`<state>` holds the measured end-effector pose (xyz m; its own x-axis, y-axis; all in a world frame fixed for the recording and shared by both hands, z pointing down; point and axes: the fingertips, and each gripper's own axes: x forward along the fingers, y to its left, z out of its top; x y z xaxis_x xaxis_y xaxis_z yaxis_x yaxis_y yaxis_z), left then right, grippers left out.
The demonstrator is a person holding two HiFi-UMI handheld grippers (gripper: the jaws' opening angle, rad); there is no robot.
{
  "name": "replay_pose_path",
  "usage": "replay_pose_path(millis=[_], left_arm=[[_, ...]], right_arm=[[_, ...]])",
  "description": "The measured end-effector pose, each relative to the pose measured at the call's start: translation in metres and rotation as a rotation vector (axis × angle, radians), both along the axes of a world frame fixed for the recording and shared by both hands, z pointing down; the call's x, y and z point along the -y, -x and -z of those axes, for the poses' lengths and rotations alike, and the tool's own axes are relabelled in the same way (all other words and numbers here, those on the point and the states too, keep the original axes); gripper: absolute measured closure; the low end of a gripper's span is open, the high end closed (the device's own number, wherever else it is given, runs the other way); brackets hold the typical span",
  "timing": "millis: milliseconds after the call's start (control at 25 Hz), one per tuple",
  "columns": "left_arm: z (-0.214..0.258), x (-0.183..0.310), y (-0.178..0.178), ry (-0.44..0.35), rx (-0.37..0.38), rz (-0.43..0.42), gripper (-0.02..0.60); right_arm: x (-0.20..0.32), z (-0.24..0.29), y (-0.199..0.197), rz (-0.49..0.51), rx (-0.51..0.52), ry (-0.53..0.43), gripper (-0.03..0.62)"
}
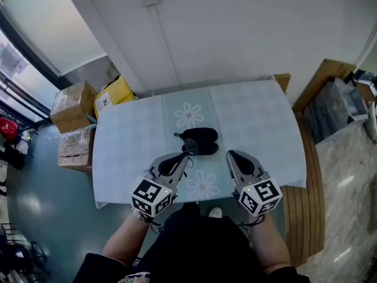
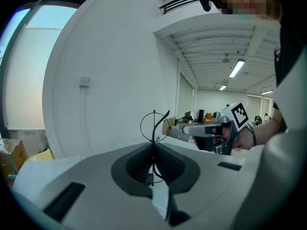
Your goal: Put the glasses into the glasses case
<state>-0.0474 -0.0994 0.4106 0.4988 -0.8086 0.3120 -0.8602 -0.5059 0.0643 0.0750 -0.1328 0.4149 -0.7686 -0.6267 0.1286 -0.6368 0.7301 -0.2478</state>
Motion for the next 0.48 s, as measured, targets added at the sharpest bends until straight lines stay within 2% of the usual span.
replay_pose_path(millis=[480], left_arm=[[-0.022, 0.041, 0.011, 0.054, 0.023, -0.094, 0.552]], right_arm=[[0.021, -0.018, 0.008, -0.078, -0.02, 0.058, 0.571]])
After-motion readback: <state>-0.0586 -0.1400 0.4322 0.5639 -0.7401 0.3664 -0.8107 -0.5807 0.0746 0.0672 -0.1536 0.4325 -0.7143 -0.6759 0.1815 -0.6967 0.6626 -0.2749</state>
